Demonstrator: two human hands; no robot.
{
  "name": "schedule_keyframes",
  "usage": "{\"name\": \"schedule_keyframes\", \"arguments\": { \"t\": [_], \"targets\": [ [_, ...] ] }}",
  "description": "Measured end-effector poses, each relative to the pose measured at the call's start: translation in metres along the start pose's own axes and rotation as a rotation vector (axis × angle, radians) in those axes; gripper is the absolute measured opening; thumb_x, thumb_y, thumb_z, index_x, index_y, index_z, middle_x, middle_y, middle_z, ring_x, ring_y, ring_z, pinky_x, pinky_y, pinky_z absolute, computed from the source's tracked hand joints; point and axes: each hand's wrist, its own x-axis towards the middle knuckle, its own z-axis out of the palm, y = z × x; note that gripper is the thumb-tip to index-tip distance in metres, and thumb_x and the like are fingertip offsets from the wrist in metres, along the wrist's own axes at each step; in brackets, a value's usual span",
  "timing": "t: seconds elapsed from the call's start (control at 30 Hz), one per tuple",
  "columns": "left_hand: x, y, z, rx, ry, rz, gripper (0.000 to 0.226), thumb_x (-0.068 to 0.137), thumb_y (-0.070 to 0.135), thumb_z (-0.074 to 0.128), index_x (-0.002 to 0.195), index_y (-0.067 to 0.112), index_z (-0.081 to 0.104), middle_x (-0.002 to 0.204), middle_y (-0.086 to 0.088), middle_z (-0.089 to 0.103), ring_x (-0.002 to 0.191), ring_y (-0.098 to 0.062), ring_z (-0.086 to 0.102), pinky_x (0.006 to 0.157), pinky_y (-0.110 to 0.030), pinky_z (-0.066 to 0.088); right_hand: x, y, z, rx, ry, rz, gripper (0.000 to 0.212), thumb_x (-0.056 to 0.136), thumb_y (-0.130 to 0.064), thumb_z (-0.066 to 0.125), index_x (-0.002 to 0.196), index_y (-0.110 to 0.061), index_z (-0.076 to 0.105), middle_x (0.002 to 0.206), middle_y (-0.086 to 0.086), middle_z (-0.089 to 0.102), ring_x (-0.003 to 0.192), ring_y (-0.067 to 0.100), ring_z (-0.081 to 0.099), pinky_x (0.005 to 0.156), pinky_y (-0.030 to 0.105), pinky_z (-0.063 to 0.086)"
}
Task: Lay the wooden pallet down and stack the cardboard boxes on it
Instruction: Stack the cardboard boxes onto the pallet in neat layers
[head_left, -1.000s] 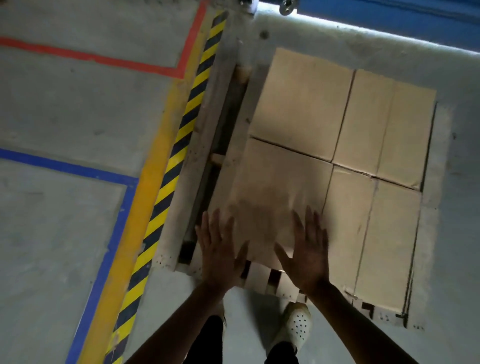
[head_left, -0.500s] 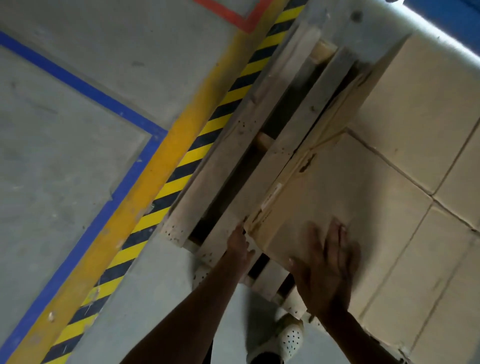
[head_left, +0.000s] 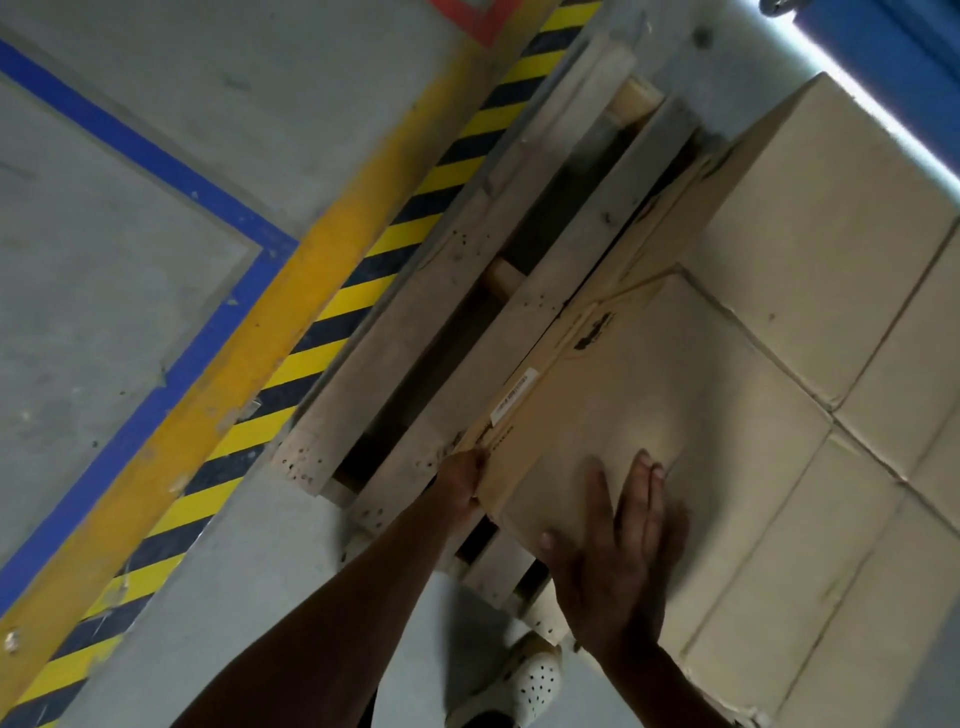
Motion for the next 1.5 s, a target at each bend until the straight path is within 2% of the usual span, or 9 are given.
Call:
{"name": "schedule_keyframes", "arguments": {
  "t": [0.1,0.3,0.43,0.6,0.7,0.9,1.23,1.37,1.5],
  "targets": [
    [0.005,0.003,-0.004,0.217,0.005,0.007,0.036,0.102,0.030,0.042,0.128,0.012,0.059,0.116,-0.015,0.069,0.109,-0.031,0.067,0.097,-0.053,0.053,-0.002,-0.001,-0.003,0.027,-0.052,0.015,0.080,0.092,-0.072,0.028,0.151,-0.019,0.041,0.162,0.024,0.020,0.149,0.043,0.021,0.115,0.065,0.020],
    [-0.007,0.023,0.016,0.567,-0.020,0.234,0.051,0.089,0.063,0.052,0.119,0.024,0.066,0.119,-0.005,0.069,0.106,-0.020,0.068,0.088,-0.039,0.058,0.003,0.001,-0.026,0.061,-0.151,0.011,0.087,0.087,-0.080,0.022,0.152,-0.024,0.041,0.162,0.020,0.026,0.146,0.044,0.029,0.107,0.066,0.035],
    [-0.070,0.054,0.061,0.628,-0.164,0.279,0.043,0.104,0.049,0.034,0.122,0.019,0.060,0.104,0.000,0.069,0.087,-0.010,0.068,0.061,-0.021,0.053,0.000,0.011,-0.038,0.110,-0.168,-0.049,0.095,0.082,-0.086,0.037,0.159,-0.032,0.020,0.165,0.014,0.017,0.150,0.039,0.021,0.110,0.062,0.030],
    [-0.097,0.066,0.100,0.780,-0.180,0.476,0.062,0.094,0.056,0.050,0.146,0.023,0.042,0.144,0.000,0.049,0.126,-0.016,0.053,0.100,-0.035,0.050,0.003,0.019,-0.037,0.116,-0.265,-0.065,0.115,0.063,-0.078,0.066,0.158,-0.036,0.018,0.165,0.012,0.017,0.149,0.036,0.023,0.106,0.061,0.042],
    [-0.099,0.065,0.110,0.989,-0.145,0.659,0.048,0.094,0.031,0.063,0.136,0.026,0.040,0.125,0.004,0.055,0.102,-0.004,0.058,0.077,-0.022,0.051,0.007,0.022,-0.032,0.153,-0.310,-0.098,0.125,0.053,-0.067,0.082,0.158,-0.035,0.022,0.164,0.012,0.023,0.148,0.036,0.027,0.101,0.059,0.048],
    [-0.079,0.063,0.105,1.074,-0.104,0.645,0.085,0.079,0.032,0.067,0.151,0.018,0.024,0.118,-0.008,0.058,0.103,-0.029,0.062,0.090,-0.058,0.053,0.004,0.031,-0.032,0.237,-0.238,-0.135,0.120,0.047,-0.041,0.095,0.152,-0.034,0.036,0.156,0.010,0.041,0.144,0.032,0.037,0.104,0.055,0.047],
    [-0.080,0.064,0.116,1.073,-0.020,0.756,0.054,0.097,0.006,0.057,0.144,0.015,0.032,0.113,-0.006,0.061,0.094,-0.001,0.064,0.070,-0.009,0.050,0.017,0.041,-0.040,0.235,-0.191,-0.101,0.110,0.053,-0.061,0.084,0.149,-0.037,0.037,0.157,0.015,0.039,0.140,0.039,0.043,0.101,0.063,0.039],
    [-0.048,0.126,0.152,0.889,0.022,0.745,0.060,0.093,0.062,0.051,0.146,0.037,0.038,0.151,0.006,0.041,0.141,-0.018,0.037,0.108,-0.037,0.043,0.076,0.083,-0.052,0.284,0.042,0.090,0.091,0.079,-0.071,0.054,0.155,-0.035,0.019,0.167,0.009,0.012,0.152,0.038,0.012,0.114,0.064,0.014],
    [-0.030,0.170,0.202,0.773,-0.068,0.894,0.058,0.104,0.043,0.039,0.156,0.021,0.025,0.163,0.003,0.019,0.150,-0.017,0.018,0.115,-0.034,0.022,0.143,0.124,-0.064,0.243,0.122,0.243,0.088,0.081,-0.076,0.032,0.156,-0.031,0.022,0.167,0.008,0.009,0.153,0.034,0.008,0.117,0.064,0.012]
  ]
}}
